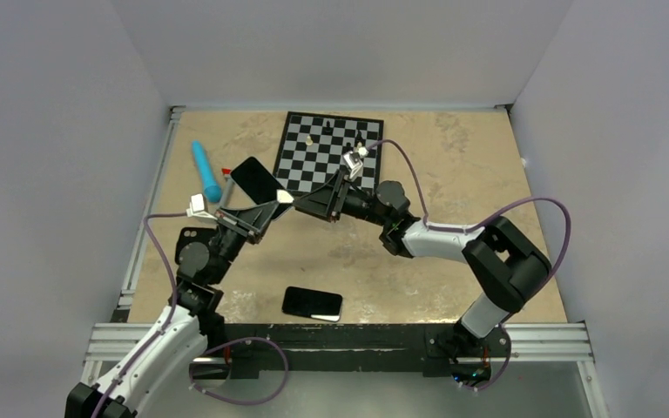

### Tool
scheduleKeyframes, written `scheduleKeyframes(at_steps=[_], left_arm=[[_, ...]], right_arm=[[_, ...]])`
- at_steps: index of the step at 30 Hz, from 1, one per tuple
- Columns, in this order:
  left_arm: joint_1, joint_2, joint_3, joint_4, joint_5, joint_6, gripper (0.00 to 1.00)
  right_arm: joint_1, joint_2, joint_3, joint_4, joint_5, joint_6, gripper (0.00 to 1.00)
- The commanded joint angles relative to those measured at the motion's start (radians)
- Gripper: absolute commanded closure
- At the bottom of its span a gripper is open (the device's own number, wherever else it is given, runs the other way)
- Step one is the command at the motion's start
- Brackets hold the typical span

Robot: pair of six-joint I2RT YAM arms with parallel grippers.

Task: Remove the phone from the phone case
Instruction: Place the phone at the center of the board.

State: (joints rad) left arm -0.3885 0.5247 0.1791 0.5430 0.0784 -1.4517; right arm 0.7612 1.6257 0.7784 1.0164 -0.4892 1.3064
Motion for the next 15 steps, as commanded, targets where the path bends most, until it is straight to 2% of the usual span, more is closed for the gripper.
scheduleKeyframes(at_steps=[1,6,10,12,14,15], left_arm=[[-0.001,0.028,-0.006,0.163,0.006,-0.039,1.00],[-0.001,0.038,-0.005,0.183,0.013,-0.048,1.00],[-0.001,0.020,-0.008,0.170,0.012,-0.052,1.00],[-0.001,0.004,-0.009,0.152,0.009,-0.058,1.00],[-0.001,-0.004,-0.007,0.130,0.015,-0.058,1.00],[-0.001,-0.007,-0.006,0.112,0.020,-0.063,0.98]], right_arm=[[0.013,0.023,0.068,0.093,0.011,0.015,0.40],[0.028,0.078,0.126,0.103,0.009,0.031,0.50],[0.029,0.111,0.147,0.140,0.020,0.055,0.63],[0.029,0.122,0.152,0.141,0.020,0.061,0.75],[0.029,0.132,0.153,0.148,0.010,0.066,0.94],[0.028,0.138,0.150,0.164,0.002,0.073,1.00]])
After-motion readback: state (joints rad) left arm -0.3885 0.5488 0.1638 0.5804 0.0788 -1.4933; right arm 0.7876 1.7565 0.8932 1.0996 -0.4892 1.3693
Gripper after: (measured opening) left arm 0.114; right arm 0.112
